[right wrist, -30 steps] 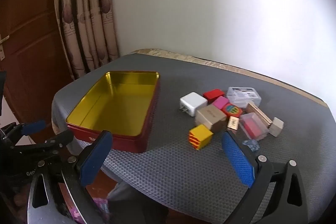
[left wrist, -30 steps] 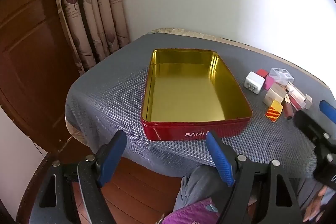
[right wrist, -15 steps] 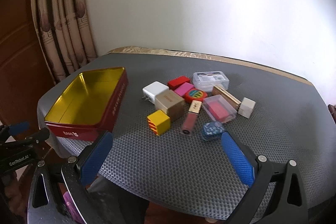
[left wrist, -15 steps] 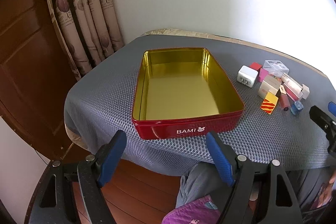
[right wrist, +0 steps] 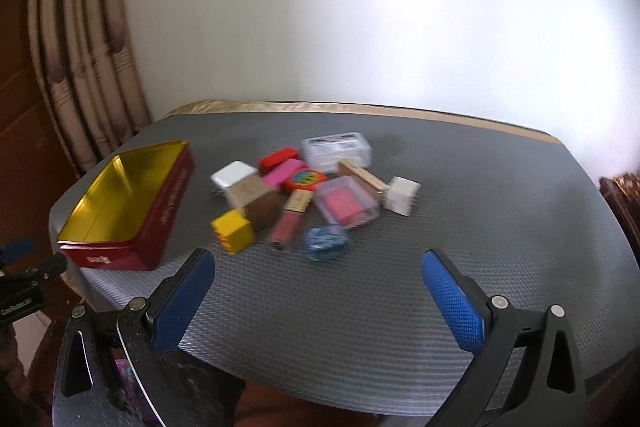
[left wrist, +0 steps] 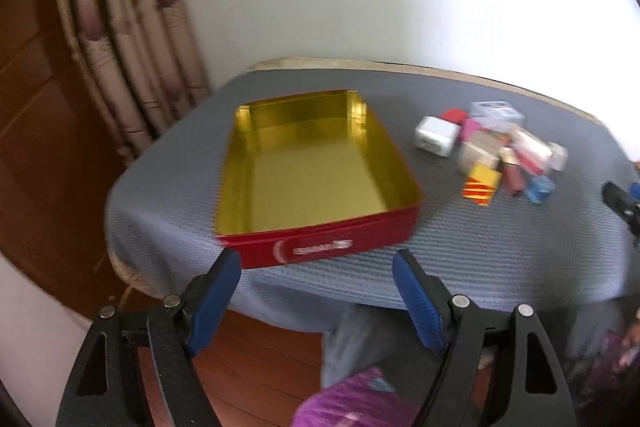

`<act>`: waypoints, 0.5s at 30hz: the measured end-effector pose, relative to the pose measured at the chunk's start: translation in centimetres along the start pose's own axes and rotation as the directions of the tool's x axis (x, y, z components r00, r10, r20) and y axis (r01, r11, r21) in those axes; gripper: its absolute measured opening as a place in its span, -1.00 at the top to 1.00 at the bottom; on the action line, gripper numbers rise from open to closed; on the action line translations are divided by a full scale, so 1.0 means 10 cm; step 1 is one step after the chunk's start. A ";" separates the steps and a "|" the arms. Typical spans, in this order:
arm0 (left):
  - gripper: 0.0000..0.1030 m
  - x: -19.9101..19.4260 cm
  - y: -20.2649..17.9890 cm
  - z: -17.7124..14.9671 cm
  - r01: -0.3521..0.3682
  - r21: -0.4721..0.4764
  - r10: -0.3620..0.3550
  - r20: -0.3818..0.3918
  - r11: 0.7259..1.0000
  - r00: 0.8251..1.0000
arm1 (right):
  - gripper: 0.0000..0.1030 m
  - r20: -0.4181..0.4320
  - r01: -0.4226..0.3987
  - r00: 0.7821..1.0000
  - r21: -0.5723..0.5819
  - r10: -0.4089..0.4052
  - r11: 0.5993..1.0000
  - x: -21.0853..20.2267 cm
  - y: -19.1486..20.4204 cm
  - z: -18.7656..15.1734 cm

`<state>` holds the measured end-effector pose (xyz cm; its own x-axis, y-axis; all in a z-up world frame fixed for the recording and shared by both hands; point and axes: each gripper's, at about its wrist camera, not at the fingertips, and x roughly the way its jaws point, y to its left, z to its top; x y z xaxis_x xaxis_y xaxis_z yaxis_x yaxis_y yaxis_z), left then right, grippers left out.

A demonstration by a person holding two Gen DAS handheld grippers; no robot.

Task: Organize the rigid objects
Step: 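Move both tools toward the cluster of small objects beside the tin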

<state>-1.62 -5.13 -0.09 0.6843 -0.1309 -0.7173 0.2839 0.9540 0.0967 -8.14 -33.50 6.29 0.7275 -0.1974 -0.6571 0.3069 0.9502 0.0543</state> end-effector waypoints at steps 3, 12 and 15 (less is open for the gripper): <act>-0.56 -0.01 -0.16 0.07 0.054 0.036 -0.055 0.005 0.998 0.998 | -0.99 -0.015 0.027 1.000 0.042 -0.026 0.999 0.00 -0.21 -0.02; -0.56 0.22 -0.82 0.43 0.252 0.186 -0.245 -0.060 0.950 0.968 | -1.00 -0.044 0.046 0.998 0.097 -0.042 0.994 0.06 -0.53 -0.05; -0.56 0.41 -1.02 0.53 0.257 0.225 -0.248 -0.067 0.940 0.966 | -0.99 -0.062 0.035 0.998 0.102 -0.029 0.994 0.10 -0.56 -0.08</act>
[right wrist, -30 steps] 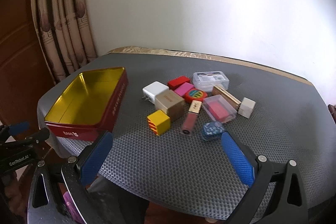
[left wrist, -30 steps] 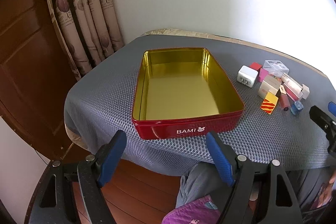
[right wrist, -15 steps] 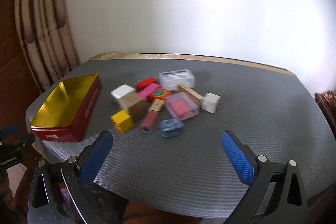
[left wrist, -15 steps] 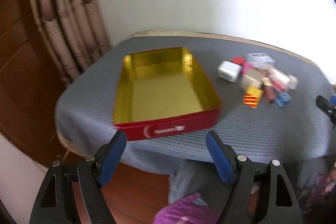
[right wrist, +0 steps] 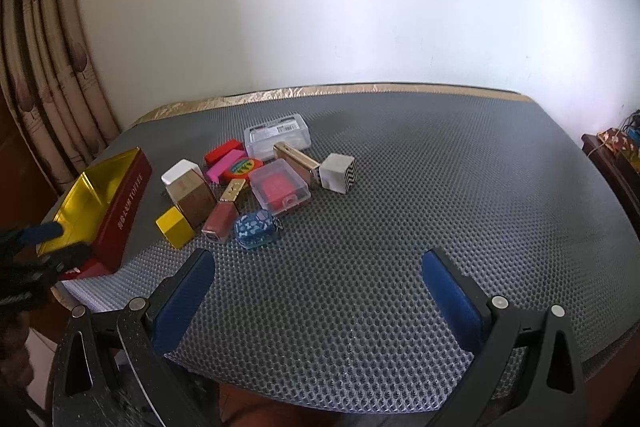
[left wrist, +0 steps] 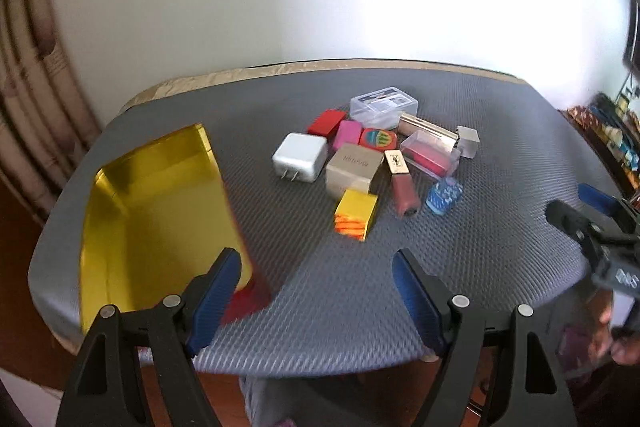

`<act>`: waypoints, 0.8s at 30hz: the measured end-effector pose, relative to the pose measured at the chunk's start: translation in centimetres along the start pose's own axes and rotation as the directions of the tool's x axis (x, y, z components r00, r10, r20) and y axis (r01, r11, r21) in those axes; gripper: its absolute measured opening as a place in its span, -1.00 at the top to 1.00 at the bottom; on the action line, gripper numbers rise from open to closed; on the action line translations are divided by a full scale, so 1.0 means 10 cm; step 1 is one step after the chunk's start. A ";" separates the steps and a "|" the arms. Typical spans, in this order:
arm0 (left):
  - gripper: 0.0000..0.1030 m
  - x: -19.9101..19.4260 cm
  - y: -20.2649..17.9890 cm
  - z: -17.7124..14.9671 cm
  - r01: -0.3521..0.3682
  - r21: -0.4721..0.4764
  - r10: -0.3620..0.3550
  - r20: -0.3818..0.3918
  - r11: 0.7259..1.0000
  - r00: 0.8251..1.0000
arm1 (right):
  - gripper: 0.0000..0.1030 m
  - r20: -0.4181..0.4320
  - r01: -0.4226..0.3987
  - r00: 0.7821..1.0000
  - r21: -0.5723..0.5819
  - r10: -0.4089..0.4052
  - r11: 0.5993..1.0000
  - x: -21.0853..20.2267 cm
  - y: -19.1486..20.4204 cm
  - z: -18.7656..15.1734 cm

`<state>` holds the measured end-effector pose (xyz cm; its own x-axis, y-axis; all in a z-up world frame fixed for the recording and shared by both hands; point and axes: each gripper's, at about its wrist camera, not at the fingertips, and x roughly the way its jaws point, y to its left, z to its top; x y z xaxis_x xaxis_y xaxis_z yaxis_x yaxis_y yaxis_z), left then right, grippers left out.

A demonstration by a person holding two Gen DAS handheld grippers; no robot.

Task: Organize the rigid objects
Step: 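Move both tools toward the cluster of small objects beside the tin, then grasp the yellow cube with the left gripper and lift it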

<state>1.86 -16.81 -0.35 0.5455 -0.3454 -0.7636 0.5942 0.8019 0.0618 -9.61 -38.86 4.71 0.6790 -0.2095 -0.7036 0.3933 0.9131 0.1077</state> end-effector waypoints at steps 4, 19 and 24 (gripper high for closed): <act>-0.56 0.30 -0.06 0.09 0.039 0.032 -0.037 -0.043 0.999 0.998 | -0.99 -0.042 -0.022 0.999 0.020 0.022 1.000 0.10 -0.09 -0.01; -0.56 0.92 0.03 0.17 0.094 0.050 -0.085 -0.153 0.994 0.985 | -1.00 -0.137 -0.039 0.989 0.075 0.049 0.996 0.38 -0.28 -0.11; -0.50 0.98 0.03 0.19 0.086 0.055 -0.077 -0.135 0.995 0.988 | -1.00 -0.166 -0.049 0.984 0.077 0.061 0.996 0.46 -0.28 -0.15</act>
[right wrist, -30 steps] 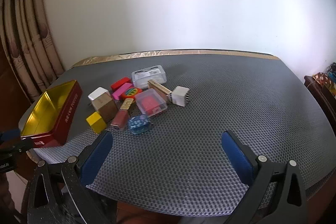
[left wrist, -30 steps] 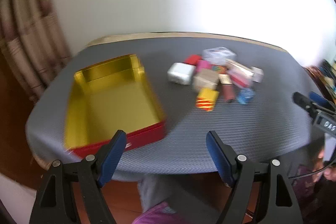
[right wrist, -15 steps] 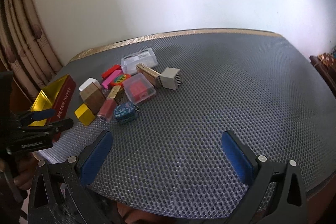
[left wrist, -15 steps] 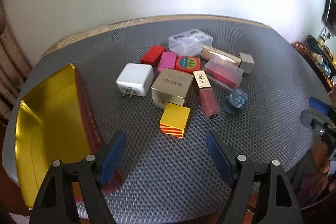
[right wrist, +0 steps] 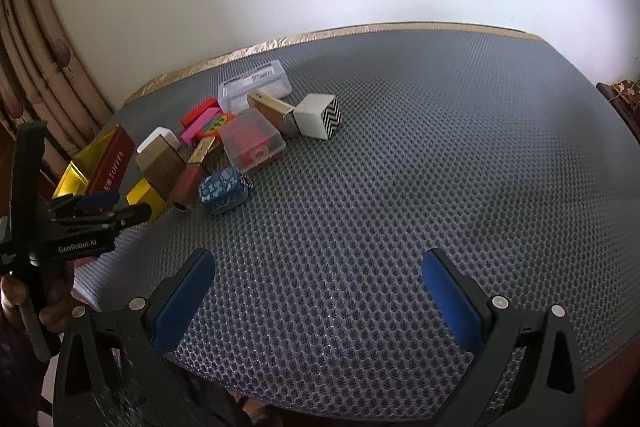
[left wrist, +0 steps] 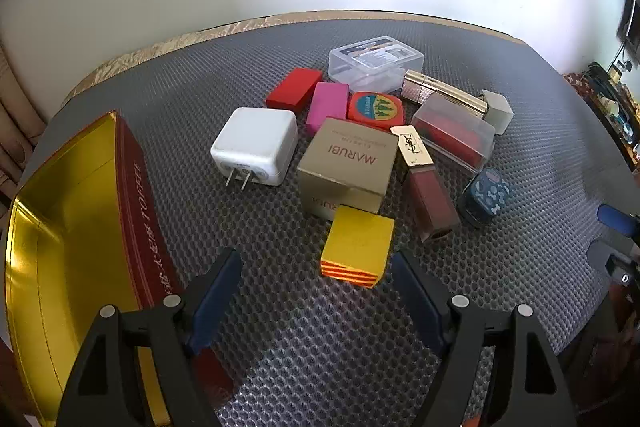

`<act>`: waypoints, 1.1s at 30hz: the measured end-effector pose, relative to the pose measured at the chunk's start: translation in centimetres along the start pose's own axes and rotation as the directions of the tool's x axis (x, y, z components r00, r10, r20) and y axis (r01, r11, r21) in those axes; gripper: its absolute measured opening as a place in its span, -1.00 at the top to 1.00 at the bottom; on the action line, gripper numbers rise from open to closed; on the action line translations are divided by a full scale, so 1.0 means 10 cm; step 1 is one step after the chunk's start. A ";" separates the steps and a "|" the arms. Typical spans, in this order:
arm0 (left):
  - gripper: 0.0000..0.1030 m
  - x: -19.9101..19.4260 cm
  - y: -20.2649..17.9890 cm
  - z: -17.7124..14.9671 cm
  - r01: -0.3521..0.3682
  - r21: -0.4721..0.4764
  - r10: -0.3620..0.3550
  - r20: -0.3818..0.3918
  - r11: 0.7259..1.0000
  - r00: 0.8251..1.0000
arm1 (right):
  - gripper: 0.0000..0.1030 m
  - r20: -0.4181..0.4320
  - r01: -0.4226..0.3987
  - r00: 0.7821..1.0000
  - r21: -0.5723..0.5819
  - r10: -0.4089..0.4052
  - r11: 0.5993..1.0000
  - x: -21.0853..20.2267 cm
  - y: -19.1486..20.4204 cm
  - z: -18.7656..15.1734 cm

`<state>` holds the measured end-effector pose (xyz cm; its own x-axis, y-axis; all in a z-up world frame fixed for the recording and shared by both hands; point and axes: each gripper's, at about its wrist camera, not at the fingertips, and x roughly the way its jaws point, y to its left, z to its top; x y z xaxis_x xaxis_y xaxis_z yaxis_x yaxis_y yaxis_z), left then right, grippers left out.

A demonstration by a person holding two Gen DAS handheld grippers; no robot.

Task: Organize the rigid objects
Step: 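Grasp the yellow cube with the left gripper and lift it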

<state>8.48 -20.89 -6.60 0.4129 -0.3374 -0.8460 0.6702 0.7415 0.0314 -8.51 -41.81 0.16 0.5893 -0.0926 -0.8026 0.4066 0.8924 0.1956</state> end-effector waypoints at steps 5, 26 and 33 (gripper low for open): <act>-0.01 0.03 -0.02 0.01 -0.026 0.025 0.026 0.001 0.999 1.000 | -1.00 -0.024 -0.005 1.000 -0.013 0.005 1.000 0.06 0.03 0.01; 0.15 0.01 0.03 0.29 0.117 0.106 -0.112 -0.051 0.987 0.992 | -1.00 -0.068 -0.050 0.997 -0.066 0.045 0.997 0.22 0.17 0.07; 0.15 0.22 0.01 0.31 0.090 0.167 -0.074 -0.105 0.982 0.992 | -1.00 -0.068 -0.058 0.996 -0.037 0.055 0.998 0.21 0.10 0.07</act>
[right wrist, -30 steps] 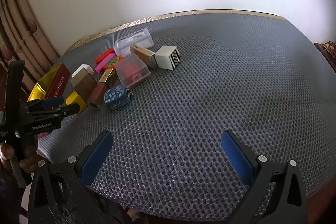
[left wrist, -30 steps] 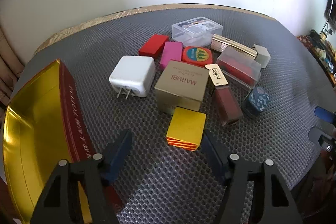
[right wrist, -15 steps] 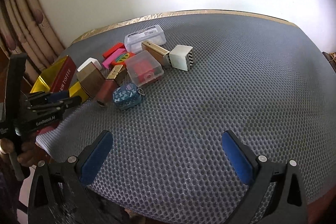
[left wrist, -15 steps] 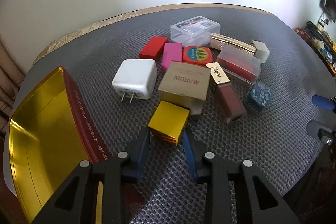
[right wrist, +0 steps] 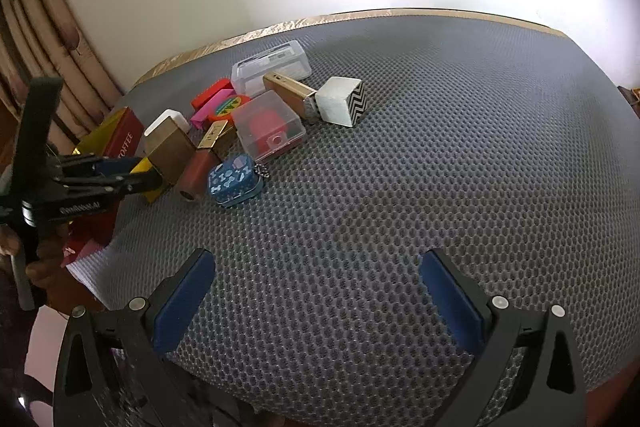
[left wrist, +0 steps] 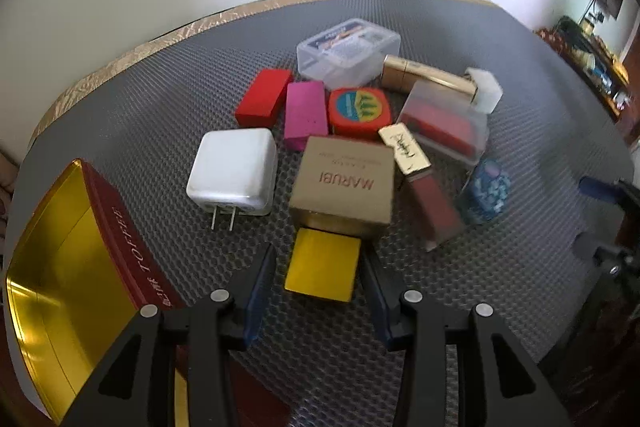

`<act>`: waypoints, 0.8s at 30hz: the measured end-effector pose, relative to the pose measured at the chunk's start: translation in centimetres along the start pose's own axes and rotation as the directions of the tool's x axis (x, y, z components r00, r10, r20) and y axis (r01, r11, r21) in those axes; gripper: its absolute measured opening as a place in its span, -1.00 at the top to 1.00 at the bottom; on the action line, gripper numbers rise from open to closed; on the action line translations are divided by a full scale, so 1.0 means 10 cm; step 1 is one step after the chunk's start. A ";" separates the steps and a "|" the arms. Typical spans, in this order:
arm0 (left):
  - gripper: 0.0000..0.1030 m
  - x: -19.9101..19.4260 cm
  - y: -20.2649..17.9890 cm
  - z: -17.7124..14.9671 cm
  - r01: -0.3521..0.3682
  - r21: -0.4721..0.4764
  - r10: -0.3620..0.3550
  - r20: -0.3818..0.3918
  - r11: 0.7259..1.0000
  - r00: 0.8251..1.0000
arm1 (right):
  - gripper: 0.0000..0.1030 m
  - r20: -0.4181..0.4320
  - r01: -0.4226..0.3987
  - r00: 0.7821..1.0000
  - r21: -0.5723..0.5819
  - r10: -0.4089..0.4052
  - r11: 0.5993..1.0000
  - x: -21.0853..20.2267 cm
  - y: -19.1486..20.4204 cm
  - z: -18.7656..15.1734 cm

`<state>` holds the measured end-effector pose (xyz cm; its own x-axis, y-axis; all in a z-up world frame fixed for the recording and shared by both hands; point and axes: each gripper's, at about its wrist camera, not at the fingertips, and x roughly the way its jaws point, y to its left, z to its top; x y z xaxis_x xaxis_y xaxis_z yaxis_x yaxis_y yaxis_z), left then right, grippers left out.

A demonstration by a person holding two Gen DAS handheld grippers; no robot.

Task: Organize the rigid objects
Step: 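Grasp the yellow cube with the left gripper and lift it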

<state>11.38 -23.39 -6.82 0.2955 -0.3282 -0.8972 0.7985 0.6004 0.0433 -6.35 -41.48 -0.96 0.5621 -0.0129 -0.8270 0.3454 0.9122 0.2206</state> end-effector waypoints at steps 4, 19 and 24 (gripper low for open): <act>0.42 0.07 -0.04 -0.03 0.029 0.008 -0.029 -0.007 1.000 1.000 | -1.00 -0.010 -0.006 1.000 0.001 0.006 1.000 0.02 -0.01 0.00; 0.42 -0.76 -0.32 -0.46 0.042 -0.211 -0.011 0.146 0.977 0.989 | -1.00 -0.002 -0.079 0.997 -0.131 0.079 0.988 0.17 0.25 0.16; 0.42 -1.05 -0.23 -0.66 0.031 -0.273 0.016 0.170 0.962 0.985 | -1.00 0.001 -0.107 0.994 -0.167 0.108 0.980 0.26 0.39 0.23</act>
<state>2.95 -16.56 -0.35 0.3933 -0.4377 -0.8085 0.6342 0.7659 -0.1062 -1.80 -38.90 -1.06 0.5972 0.0855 -0.7975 0.1531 0.9639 0.2180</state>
